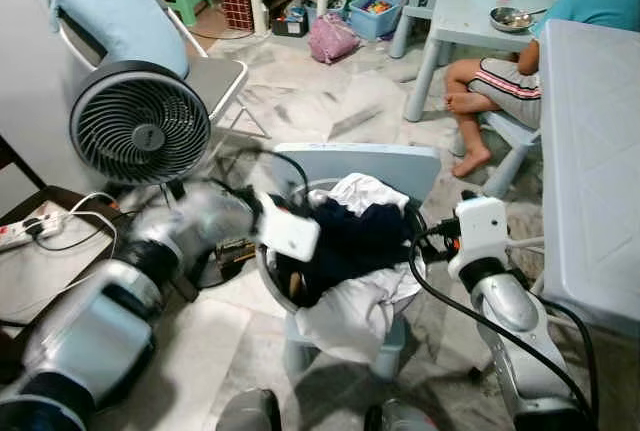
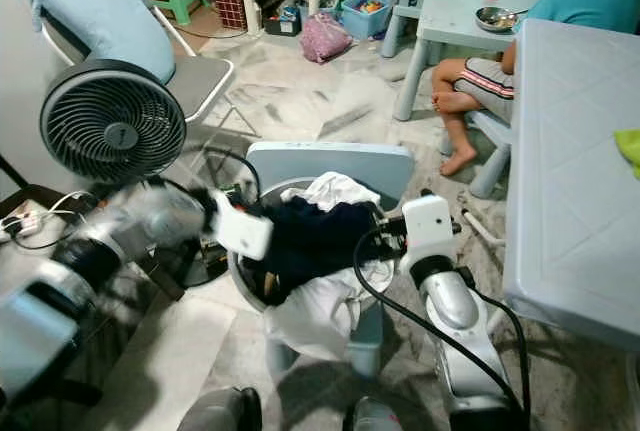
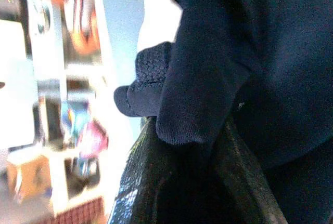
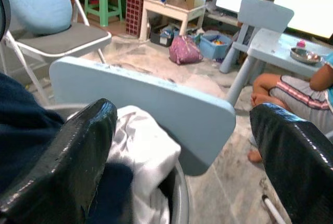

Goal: Hang hanger

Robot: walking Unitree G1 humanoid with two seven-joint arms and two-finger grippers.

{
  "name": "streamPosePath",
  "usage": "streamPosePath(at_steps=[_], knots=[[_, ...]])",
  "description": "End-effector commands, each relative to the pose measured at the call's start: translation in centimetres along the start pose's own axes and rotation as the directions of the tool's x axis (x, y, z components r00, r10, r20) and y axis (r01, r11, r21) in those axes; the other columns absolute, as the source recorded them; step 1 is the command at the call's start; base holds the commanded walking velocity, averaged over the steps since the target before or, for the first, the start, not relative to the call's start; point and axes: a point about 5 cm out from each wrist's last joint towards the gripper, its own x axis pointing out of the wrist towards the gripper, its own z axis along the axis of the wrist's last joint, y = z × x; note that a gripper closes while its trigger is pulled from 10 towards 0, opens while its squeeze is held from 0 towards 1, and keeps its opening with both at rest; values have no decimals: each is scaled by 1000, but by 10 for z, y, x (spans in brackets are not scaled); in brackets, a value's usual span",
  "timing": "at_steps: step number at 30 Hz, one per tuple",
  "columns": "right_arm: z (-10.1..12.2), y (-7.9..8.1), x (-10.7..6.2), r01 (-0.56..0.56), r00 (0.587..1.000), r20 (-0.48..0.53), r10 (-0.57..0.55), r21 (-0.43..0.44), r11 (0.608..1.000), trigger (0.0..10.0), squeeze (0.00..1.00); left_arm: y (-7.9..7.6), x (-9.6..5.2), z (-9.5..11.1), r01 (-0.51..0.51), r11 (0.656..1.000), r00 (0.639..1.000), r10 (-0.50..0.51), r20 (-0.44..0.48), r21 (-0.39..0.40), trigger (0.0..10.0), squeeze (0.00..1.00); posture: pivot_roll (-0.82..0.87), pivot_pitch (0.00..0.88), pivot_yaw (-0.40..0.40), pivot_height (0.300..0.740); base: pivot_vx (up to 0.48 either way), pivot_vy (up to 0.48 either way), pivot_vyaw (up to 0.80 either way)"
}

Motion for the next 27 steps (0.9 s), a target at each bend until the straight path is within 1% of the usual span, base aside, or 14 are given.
streamPosePath(at_steps=[1,4,7,10,11,12,13,14,17,20,22,24,26,27], knots=[[0,-1,1,16,1000,8,-16,5,1000,10000,0,12,-12,-13,4,1000,997,-3,-76,15,0,0,12,0,60,740,0,0,0],[-1,0,1,26,1000,13,-26,7,1000,10000,0,27,-28,-32,-55,998,980,59,-191,24,0,0,11,0,64,740,0,0,0],[-4,-1,-2,34,999,9,-35,9,999,10000,0,63,-49,-49,-323,938,874,348,-339,130,0,0,12,0,63,740,0,0,0],[-5,-1,-3,33,999,7,-33,9,999,10000,0,74,-52,-48,-422,895,827,445,-344,145,0,0,13,0,59,740,0,0,0],[-6,0,-4,31,1000,4,-31,9,999,10000,0,79,-47,-39,-481,861,810,509,-293,165,1373,0,11,0,53,740,0,0,0],[-6,0,-4,31,1000,4,-31,8,999,10000,0,81,-41,-32,-510,840,803,542,-249,185,4627,0,11,0,53,740,0,0,0],[-6,0,-4,31,1000,4,-31,8,999,10000,0,81,-41,-32,-510,840,803,542,-249,185,4627,0,11,0,53,740,0,0,0],[-6,-1,-2,31,1000,6,-31,7,1000,10000,0,72,-17,-7,-541,826,822,559,-109,161,0,0,9,0,51,740,0,0,0],[-4,-2,0,35,999,13,-35,3,999,10000,0,57,7,19,-548,829,835,549,16,110,0,0,0,0,48,740,0,0,0],[-2,-6,-1,51,998,21,-51,-3,999,10000,0,38,25,38,-595,804,801,593,79,-1,1961,0,-16,1,52,740,0,0,0],[-2,-8,-2,59,998,21,-59,-3,998,10000,0,27,34,46,-611,790,786,612,88,-42,1922,0,-22,5,53,740,0,0,0],[-2,-9,-4,62,998,17,-62,1,998,10000,0,13,43,50,-601,794,792,607,67,-94,3412,0,-26,8,52,740,0,0,0],[-3,-8,-5,58,998,13,-58,0,998,10000,0,1,49,54,-579,802,804,591,61,-143,10000,0,-31,13,47,740,0,0,0],[-3,-8,-5,52,999,11,-52,0,999,10000,0,-6,52,57,-557,819,820,569,66,-142,10000,0,-31,16,43,740,0,0,0]])
